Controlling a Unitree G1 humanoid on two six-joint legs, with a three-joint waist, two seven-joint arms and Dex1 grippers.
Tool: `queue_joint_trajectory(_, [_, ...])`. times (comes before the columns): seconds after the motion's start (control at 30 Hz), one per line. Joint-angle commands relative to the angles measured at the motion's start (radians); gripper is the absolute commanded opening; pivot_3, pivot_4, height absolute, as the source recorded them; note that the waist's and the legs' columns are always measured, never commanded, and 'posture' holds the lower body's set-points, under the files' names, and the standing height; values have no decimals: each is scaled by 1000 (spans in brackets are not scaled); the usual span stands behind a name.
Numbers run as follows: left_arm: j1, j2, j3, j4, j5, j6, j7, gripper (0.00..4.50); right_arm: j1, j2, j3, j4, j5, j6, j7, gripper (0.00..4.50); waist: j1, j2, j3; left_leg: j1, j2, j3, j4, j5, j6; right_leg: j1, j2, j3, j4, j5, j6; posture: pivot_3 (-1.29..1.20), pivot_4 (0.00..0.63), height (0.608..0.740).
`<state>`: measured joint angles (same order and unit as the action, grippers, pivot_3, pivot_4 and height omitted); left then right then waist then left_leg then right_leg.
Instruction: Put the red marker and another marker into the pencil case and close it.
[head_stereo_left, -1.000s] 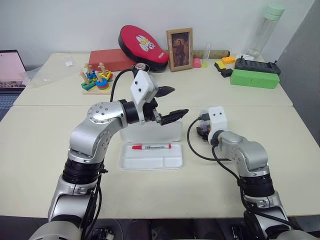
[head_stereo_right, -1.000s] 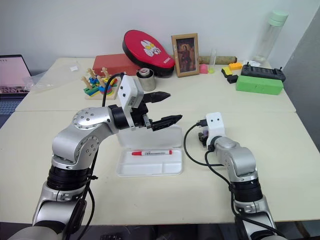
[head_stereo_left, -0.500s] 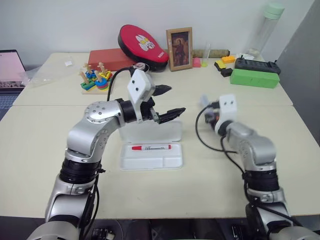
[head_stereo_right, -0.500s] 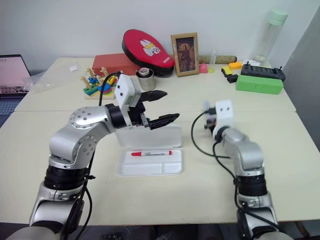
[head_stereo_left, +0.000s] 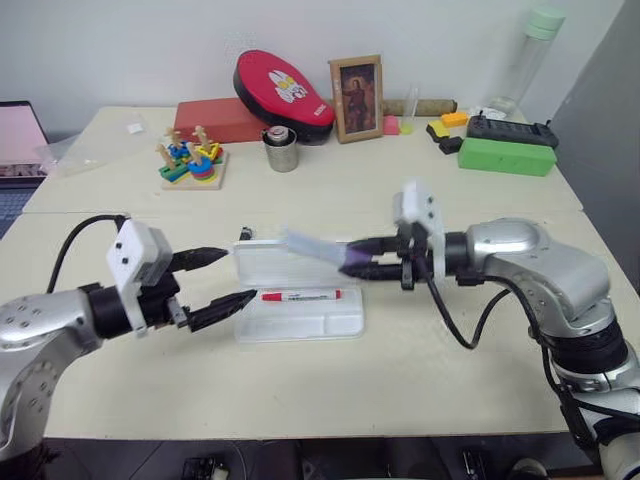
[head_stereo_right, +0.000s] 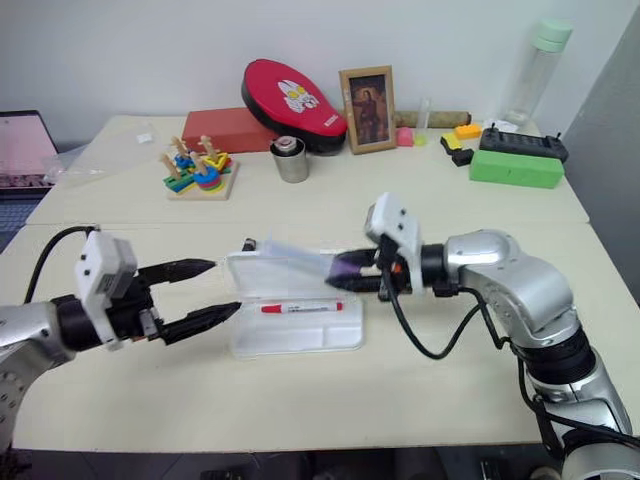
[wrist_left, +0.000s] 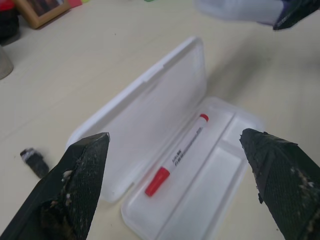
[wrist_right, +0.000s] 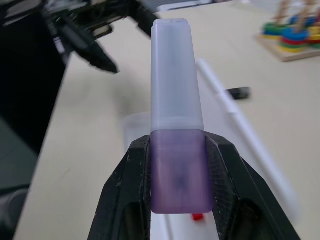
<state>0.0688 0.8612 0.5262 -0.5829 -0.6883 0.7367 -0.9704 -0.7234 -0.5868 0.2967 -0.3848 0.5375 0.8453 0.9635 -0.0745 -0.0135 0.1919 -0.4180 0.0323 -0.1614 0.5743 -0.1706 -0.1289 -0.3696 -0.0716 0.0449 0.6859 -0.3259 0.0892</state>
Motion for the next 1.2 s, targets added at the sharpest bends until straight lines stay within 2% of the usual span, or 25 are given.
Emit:
queue_joint_trajectory(0.03, [107,-8,113,-50,-27,-6,-6,4500,-74,18,150,76,-134,-76,31,1113,0,-1,0,0,0,0,0,0,0,0,0,0,0,0,0,0,150,740])
queue_joint_trajectory(0.1, [183,-22,138,-67,-22,-21,-13,4500,-100,42,243,134,-216,-118,35,1113,-4,-1,0,1,0,0,0,0,0,0,0,0,0,0,0,0,150,740])
queue_joint_trajectory(0.3, [303,-77,157,-107,-30,-40,21,4500,-97,95,362,195,-335,-167,47,1113,-2,-1,0,0,0,0,-1,0,0,0,0,0,-1,0,0,0,150,740])
queue_joint_trajectory(0.47, [327,-98,126,-125,-25,-55,52,4500,-79,112,387,208,-379,-170,52,1113,3,-1,-1,0,0,0,-1,0,0,0,0,0,-2,0,0,0,150,740])
queue_joint_trajectory(1.2, [292,-73,58,-98,-10,-81,76,4500,-65,275,434,263,-502,-116,-8,1113,1,-1,-1,0,0,0,-1,0,0,0,0,0,-2,0,0,0,150,740])
